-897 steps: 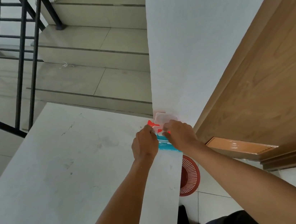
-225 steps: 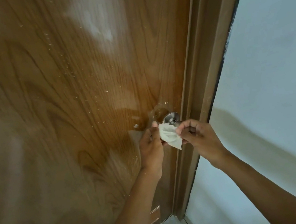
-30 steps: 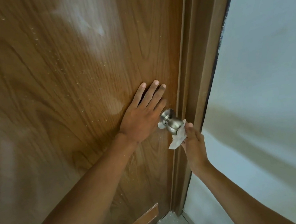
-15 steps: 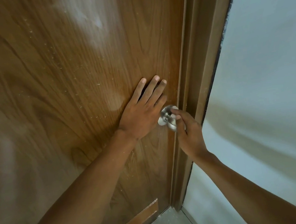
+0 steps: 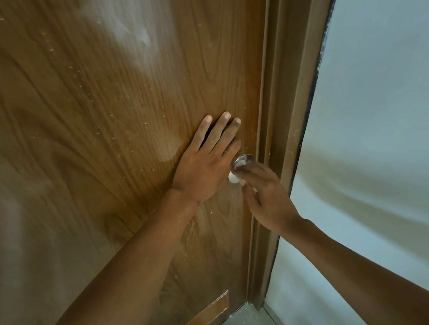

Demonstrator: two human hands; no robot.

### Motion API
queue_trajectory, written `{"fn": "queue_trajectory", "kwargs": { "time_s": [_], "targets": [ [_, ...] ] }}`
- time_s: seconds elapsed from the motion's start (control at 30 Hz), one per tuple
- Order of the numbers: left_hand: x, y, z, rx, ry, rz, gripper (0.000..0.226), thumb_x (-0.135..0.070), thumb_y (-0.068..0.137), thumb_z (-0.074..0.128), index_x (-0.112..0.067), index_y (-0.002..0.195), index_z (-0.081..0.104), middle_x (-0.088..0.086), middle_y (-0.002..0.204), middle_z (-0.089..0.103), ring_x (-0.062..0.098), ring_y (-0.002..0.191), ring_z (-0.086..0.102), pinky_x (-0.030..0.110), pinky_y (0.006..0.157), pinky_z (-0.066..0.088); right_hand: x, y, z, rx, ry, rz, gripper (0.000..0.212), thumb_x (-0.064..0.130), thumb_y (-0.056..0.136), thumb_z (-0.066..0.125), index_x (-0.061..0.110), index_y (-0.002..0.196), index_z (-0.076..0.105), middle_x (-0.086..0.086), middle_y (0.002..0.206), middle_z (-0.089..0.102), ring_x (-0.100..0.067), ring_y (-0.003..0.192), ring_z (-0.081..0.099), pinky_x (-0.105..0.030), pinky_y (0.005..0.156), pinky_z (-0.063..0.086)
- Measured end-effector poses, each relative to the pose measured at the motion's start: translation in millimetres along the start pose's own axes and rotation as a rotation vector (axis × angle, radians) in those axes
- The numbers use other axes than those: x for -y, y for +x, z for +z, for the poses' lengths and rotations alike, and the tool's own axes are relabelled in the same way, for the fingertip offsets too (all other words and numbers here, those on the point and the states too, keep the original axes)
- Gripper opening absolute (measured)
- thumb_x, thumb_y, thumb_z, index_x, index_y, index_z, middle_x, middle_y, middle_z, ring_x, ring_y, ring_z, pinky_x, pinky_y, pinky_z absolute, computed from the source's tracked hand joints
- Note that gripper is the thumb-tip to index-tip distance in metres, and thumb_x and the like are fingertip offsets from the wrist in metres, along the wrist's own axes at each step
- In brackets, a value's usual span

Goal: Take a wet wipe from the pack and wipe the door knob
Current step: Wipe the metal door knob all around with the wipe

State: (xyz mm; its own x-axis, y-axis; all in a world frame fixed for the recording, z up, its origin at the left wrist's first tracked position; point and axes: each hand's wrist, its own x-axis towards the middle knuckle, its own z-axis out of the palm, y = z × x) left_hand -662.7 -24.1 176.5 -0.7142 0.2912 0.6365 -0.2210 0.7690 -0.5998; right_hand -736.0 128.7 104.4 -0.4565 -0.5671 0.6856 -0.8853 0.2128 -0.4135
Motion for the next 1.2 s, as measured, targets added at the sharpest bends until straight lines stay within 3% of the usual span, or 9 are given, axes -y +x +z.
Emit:
{"fn": "queue_trajectory", "kwargs": {
  "time_s": [0.33, 0.5, 0.67, 0.73, 0.83, 1.0, 1.1, 1.13, 1.2],
  "targets": [
    [2, 0, -3, 0.036, -0.017, 0.002, 0.031, -0.026, 0.095, 0.049, -0.015, 0.123, 0.055, 0.01, 0.156, 0.032, 0.031, 0.147, 0.023, 0.05, 0.12, 0.004, 21, 1, -6, -0.223, 0.718, 0.902, 0.027, 0.029, 0.101, 0.044, 0.021, 0.116, 0.065, 0.005, 0.103, 0.071, -0.005, 0.086, 0.066, -0.01, 0.067, 0.051],
    [2, 0, -7, 0.038, -0.014, -0.004, 0.033, -0.025, 0.095, 0.044, -0.015, 0.124, 0.054, 0.01, 0.156, 0.032, 0.031, 0.147, 0.023, 0.05, 0.12, 0.004, 8, 13, -9, -0.107, 1.569, 1.345, 0.023, 0.007, 0.098, 0.034, 0.007, 0.108, 0.054, -0.014, 0.1, 0.059, -0.016, 0.065, 0.061, -0.023, 0.044, 0.046],
    [1, 0, -4, 0.04, -0.005, 0.007, 0.034, -0.026, 0.096, 0.043, -0.015, 0.127, 0.052, 0.01, 0.157, 0.031, 0.031, 0.147, 0.022, 0.05, 0.12, 0.006, 10, 30, -14, -0.184, 1.8, 1.533, 0.031, 0.002, 0.096, 0.025, 0.001, 0.109, 0.053, -0.018, 0.103, 0.058, -0.017, 0.07, 0.048, -0.019, 0.069, 0.045],
    [1, -2, -3, 0.043, 0.009, 0.012, 0.036, -0.028, 0.096, 0.044, -0.015, 0.129, 0.051, 0.01, 0.158, 0.03, 0.031, 0.147, 0.022, 0.05, 0.12, 0.005, 8, 25, -16, -0.241, 1.942, 1.591, 0.026, 0.01, 0.099, 0.039, -0.002, 0.121, 0.048, -0.024, 0.122, 0.056, -0.029, 0.089, 0.061, -0.032, 0.089, 0.055],
    [2, -2, -3, 0.053, 0.017, 0.02, 0.036, -0.028, 0.097, 0.042, -0.015, 0.13, 0.051, 0.011, 0.158, 0.028, 0.032, 0.148, 0.02, 0.05, 0.12, 0.004, 7, 25, -21, -0.202, 2.023, 1.631, 0.04, 0.023, 0.099, 0.047, -0.002, 0.131, 0.042, -0.029, 0.129, 0.054, -0.043, 0.105, 0.063, -0.047, 0.082, 0.059],
    [2, -2, -5, 0.046, 0.021, 0.015, 0.036, -0.027, 0.098, 0.037, -0.015, 0.129, 0.052, 0.01, 0.158, 0.029, 0.031, 0.147, 0.022, 0.05, 0.12, 0.005, 14, 40, -24, -0.279, 1.975, 1.715, 0.038, 0.011, 0.1, 0.028, -0.004, 0.13, 0.046, -0.022, 0.107, 0.058, 0.005, 0.097, 0.05, -0.016, 0.098, 0.043],
    [2, -2, -4, 0.03, 0.025, 0.01, 0.034, -0.025, 0.099, 0.039, -0.015, 0.128, 0.052, 0.01, 0.157, 0.03, 0.031, 0.147, 0.023, 0.05, 0.12, 0.006, 26, 38, -16, -0.412, 1.842, 1.623, 0.046, 0.001, 0.096, 0.024, -0.001, 0.14, 0.037, -0.017, 0.127, 0.055, -0.011, 0.115, 0.056, -0.013, 0.103, 0.036],
    [2, -3, -3, 0.025, 0.028, 0.011, 0.033, -0.025, 0.098, 0.04, -0.015, 0.127, 0.053, 0.009, 0.157, 0.031, 0.03, 0.147, 0.024, 0.05, 0.12, 0.006, 29, 33, -14, -0.441, 1.801, 1.568, 0.05, -0.004, 0.092, 0.026, -0.002, 0.14, 0.037, -0.018, 0.141, 0.046, -0.021, 0.125, 0.052, -0.018, 0.104, 0.04],
    [2, -2, -2, 0.018, 0.03, 0.017, 0.032, -0.024, 0.098, 0.041, -0.016, 0.127, 0.053, 0.009, 0.157, 0.032, 0.03, 0.146, 0.025, 0.049, 0.12, 0.006, 35, 24, -11, -0.384, 1.721, 1.472, 0.051, -0.007, 0.078, 0.033, 0.001, 0.124, 0.055, -0.018, 0.134, 0.053, -0.018, 0.092, 0.062, -0.014, 0.066, 0.052]
  ]
}}
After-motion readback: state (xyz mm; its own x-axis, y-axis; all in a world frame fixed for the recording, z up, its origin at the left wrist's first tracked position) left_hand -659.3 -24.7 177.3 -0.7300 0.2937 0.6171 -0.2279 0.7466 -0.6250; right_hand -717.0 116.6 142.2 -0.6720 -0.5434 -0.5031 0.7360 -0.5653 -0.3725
